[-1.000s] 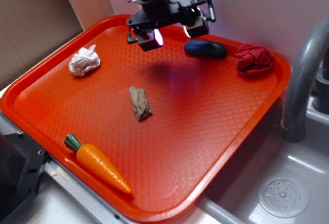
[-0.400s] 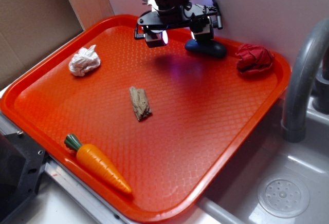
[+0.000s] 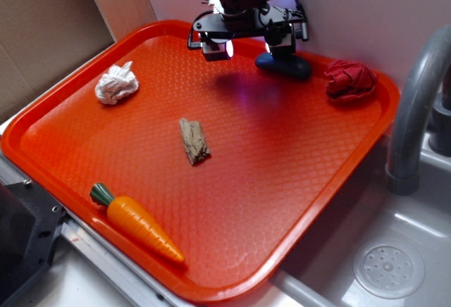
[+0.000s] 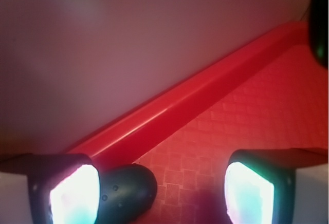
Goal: Grab the plastic pickle.
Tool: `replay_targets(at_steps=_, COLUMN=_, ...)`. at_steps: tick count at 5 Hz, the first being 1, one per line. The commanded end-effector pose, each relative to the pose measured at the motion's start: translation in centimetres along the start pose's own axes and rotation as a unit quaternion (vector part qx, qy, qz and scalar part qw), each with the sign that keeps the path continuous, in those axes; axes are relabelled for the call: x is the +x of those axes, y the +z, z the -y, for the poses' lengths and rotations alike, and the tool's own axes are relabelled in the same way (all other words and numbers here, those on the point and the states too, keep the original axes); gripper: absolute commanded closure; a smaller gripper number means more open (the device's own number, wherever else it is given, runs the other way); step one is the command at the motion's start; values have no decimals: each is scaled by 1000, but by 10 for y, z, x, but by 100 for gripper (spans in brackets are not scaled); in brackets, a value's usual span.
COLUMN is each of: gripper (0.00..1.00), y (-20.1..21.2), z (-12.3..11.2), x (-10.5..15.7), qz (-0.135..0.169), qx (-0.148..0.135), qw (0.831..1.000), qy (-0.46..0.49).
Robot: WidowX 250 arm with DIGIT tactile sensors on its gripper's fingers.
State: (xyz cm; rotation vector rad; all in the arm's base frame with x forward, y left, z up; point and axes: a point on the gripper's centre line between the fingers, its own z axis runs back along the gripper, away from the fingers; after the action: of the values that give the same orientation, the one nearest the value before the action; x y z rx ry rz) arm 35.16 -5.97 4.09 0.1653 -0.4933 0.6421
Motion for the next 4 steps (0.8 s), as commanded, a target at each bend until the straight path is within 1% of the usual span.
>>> replay_targets(at_steps=1, gripper=0, y=33, z=-9, x=-23, qz=-87, qx=-96, qw=990, qy=-48)
replay_targets(at_steps=2, gripper=0, y=70, z=-26, x=-38, qz=-93, qx=-139, qw=983, qy=-78)
replay_targets(at_steps=3, gripper=0, y=110, z=-44, x=-38, qz=-22, qx=-142, qw=988, qy=-64)
replay_targets(at_steps=4, gripper=0, y=103, z=-40, x=-28, qz=2, qx=-109, qw=994, qy=-11)
